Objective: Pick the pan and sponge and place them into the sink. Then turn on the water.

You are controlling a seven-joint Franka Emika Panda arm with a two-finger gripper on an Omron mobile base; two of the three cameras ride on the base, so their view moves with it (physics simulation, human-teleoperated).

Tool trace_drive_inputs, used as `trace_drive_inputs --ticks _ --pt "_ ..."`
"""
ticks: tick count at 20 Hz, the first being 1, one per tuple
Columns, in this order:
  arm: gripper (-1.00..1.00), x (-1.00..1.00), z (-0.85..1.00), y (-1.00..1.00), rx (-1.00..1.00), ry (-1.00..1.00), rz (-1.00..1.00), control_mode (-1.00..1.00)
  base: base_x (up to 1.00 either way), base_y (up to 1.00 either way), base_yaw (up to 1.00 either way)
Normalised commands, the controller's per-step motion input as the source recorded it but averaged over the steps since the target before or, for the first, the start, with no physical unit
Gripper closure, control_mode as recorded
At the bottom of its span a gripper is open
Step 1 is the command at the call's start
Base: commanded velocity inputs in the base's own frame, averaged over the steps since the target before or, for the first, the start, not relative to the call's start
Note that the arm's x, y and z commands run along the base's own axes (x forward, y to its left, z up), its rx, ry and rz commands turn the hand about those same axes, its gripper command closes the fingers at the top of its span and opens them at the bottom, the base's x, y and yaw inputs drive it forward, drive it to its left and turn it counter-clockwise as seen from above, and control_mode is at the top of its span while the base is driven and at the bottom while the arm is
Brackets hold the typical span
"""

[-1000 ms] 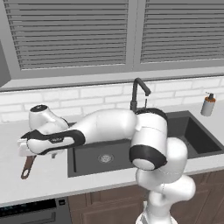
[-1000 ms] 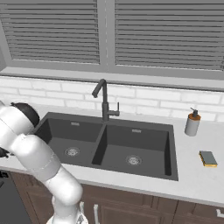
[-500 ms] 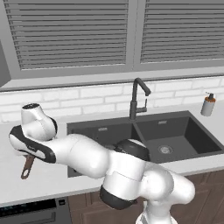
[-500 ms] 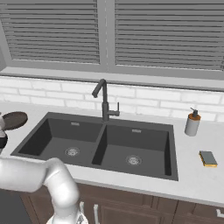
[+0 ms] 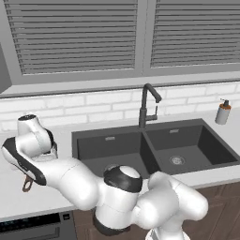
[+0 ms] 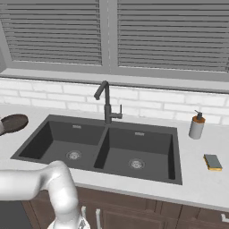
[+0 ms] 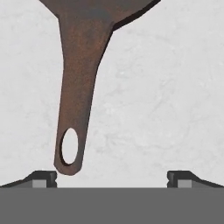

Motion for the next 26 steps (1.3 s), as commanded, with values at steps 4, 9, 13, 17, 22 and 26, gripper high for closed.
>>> trace_drive_inputs --ticks 4,9,13,17,22,26 --pt "-1.00 0.04 -0.26 0.23 0.00 0.00 0.00 -1.00 0.00 0.00 0.00" --pt "-1.00 0.04 -0.22 0.22 0.00 0.00 0.00 -1.00 0.00 0.00 0.00" --pt "-1.00 0.04 -0.18 0.17 0.00 0.00 0.00 -1.00 0.00 0.00 0.00" --pt "-1.00 0.06 -0.17 0.18 0.00 0.00 0.00 -1.00 0.00 0.00 0.00" --pt "-1.00 0.05 -0.16 0.18 0.00 0.00 0.00 -1.00 0.00 0.00 0.00" --pt "1.00 0.01 -0.15 0.06 0.00 0.00 0.00 -1.00 0.00 0.00 0.00"
